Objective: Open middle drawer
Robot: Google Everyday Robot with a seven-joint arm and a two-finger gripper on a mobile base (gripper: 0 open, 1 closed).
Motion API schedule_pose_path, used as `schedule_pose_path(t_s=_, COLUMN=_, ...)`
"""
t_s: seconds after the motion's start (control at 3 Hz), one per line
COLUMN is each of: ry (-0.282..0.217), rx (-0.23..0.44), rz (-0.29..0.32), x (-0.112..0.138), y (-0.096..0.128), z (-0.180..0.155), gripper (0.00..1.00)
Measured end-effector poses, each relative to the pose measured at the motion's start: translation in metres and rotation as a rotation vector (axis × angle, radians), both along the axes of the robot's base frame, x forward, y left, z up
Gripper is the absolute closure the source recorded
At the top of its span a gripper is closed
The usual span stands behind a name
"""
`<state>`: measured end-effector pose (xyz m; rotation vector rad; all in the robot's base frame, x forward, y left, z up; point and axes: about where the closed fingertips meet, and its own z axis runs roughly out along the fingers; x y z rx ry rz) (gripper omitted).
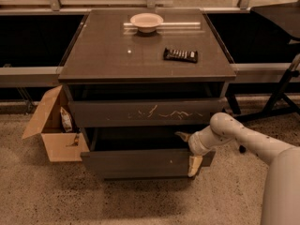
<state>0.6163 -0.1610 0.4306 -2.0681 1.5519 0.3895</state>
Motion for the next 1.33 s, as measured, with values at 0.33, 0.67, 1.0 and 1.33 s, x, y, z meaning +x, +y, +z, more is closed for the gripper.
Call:
schedule_pose_path(t_s=0.33, ry=0.033, rx=0.006, rz=0.017, x=-0.025, y=0.003, z=-0.002, gripper=0.26)
schedule_pose_path(t_s=0.67, ry=0.053, rx=0.004, rz=0.024, x=-0.042, y=0.004, z=-0.001, gripper=0.50)
schedule_pose_path(t_s=1.0, ry=0.060, rx=0.001, rz=0.032, x=-0.051, y=0.004, z=0.003, gripper=0.72)
schedule_pose_path(t_s=1.33, ry=0.069, rx=0.017, rz=0.054, x=-0.067, y=0.009, z=0.011, gripper=0.97)
